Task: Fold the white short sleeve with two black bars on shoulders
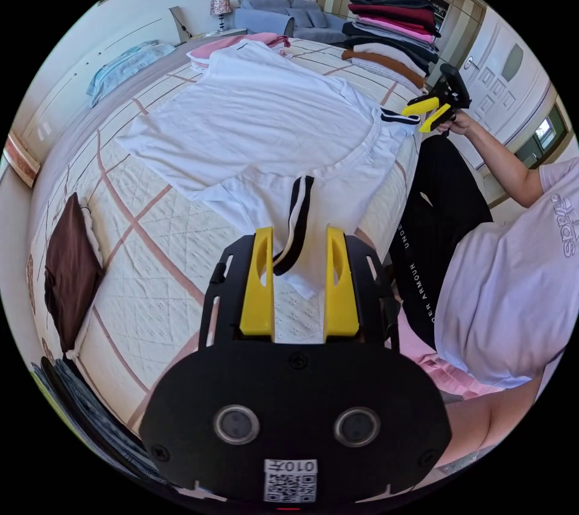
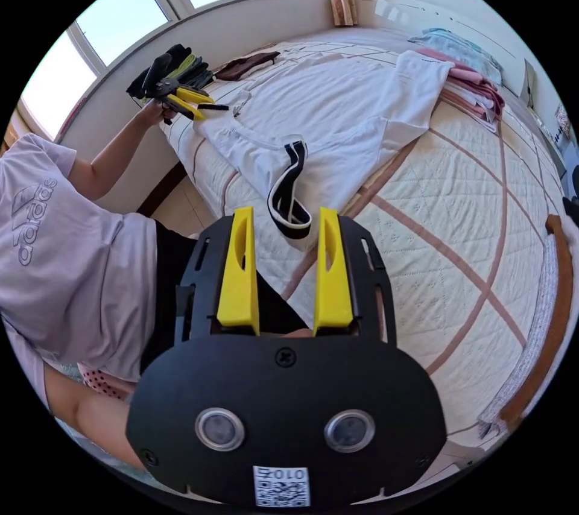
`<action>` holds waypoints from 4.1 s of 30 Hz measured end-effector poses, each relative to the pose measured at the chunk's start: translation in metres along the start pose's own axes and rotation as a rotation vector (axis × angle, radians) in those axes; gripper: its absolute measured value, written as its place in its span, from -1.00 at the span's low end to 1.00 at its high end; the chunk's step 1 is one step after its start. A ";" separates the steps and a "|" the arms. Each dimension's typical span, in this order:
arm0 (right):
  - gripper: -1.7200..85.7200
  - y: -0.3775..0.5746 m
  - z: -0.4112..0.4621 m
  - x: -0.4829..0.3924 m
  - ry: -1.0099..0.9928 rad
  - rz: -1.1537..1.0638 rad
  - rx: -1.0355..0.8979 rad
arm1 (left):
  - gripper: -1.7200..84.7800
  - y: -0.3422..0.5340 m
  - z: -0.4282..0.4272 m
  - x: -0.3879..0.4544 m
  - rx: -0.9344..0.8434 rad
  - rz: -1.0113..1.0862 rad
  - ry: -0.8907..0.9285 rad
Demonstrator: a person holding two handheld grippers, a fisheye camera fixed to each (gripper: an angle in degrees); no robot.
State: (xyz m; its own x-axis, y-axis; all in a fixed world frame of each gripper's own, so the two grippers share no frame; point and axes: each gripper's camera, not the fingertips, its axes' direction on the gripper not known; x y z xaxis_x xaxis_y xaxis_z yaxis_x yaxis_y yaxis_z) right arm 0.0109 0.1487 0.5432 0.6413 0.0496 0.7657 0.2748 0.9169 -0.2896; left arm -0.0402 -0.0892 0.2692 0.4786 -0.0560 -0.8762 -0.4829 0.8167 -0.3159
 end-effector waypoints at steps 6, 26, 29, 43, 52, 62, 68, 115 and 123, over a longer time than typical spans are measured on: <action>-0.73 0.005 0.003 -0.020 0.050 -0.039 0.005 | -0.73 0.003 -0.004 0.021 0.008 0.072 0.011; -0.84 0.007 -0.009 -0.060 0.027 -0.104 0.017 | -0.87 0.020 -0.014 0.046 0.019 0.124 0.078; -0.85 0.018 -0.031 -0.073 0.010 -0.130 0.077 | -0.91 0.030 -0.031 0.072 0.020 0.179 0.018; -0.86 0.070 -0.085 -0.196 0.097 -0.337 0.005 | -0.95 0.092 -0.104 0.211 0.000 0.359 -0.089; -0.86 0.077 -0.074 -0.230 0.073 -0.403 -0.050 | -0.95 0.119 -0.126 0.206 0.041 0.318 -0.023; -0.86 -0.057 -0.082 -0.100 0.105 -0.369 0.053 | -0.95 0.029 -0.127 0.043 0.088 0.324 0.071; -0.86 -0.107 0.011 0.016 0.001 -0.104 -0.142 | -0.93 -0.019 -0.043 -0.061 0.005 0.145 0.265; -0.86 -0.012 0.050 -0.039 0.127 0.025 -0.172 | -0.71 0.154 -0.062 0.128 0.156 0.117 -0.190; -0.86 -0.023 0.054 -0.040 0.141 0.029 -0.199 | -0.69 0.115 -0.042 0.120 0.052 0.401 -0.021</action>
State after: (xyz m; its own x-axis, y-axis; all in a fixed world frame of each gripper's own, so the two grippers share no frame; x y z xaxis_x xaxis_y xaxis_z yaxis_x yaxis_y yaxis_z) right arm -0.0604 0.1468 0.5504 0.7412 0.0063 0.6713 0.3815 0.8188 -0.4290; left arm -0.0694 -0.0258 0.1124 0.2753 0.2844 -0.9184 -0.5967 0.7995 0.0687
